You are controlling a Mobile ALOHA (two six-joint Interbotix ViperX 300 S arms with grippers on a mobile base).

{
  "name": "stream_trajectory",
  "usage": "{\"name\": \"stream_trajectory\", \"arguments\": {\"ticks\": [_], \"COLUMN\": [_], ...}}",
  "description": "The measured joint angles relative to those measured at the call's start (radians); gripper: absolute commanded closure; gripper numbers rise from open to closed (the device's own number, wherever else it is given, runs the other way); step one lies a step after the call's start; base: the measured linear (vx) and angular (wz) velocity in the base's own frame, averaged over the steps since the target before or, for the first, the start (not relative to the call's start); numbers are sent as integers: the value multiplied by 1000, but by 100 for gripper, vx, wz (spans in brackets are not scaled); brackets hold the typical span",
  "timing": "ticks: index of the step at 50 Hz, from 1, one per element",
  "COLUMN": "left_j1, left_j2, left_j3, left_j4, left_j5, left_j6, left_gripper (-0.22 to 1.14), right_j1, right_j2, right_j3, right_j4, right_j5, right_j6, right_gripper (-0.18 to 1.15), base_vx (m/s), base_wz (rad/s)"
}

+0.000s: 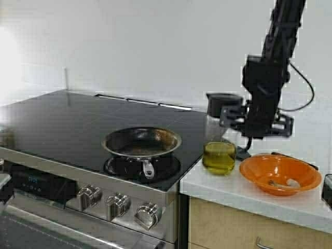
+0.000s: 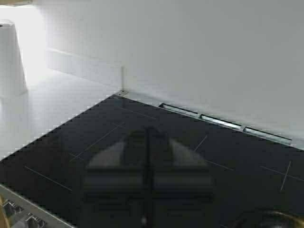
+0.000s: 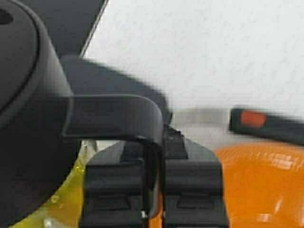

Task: Add oil to the pan and cook the shrimp and serve it

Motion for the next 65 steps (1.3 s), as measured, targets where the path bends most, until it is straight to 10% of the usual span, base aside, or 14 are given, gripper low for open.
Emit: {"name": "stream_trajectory", "arguments": {"ticks": [27, 65], "left_j1": [-2, 0], "left_j2": [0, 0], "left_j3": [0, 0], "left_j4": [0, 2], "left_j5": [0, 0], "left_j6": [-20, -37], "left_gripper": [89, 89], "right_j1": [120, 241], "right_j2": [-186, 75], "right_j3": [-213, -571], "right_j4": [360, 571], "right_j5": [43, -21], "right_j6": [-1017, -1680], "right_gripper": [89, 89], "base_vx": [0, 0], "base_wz": [0, 0]}}
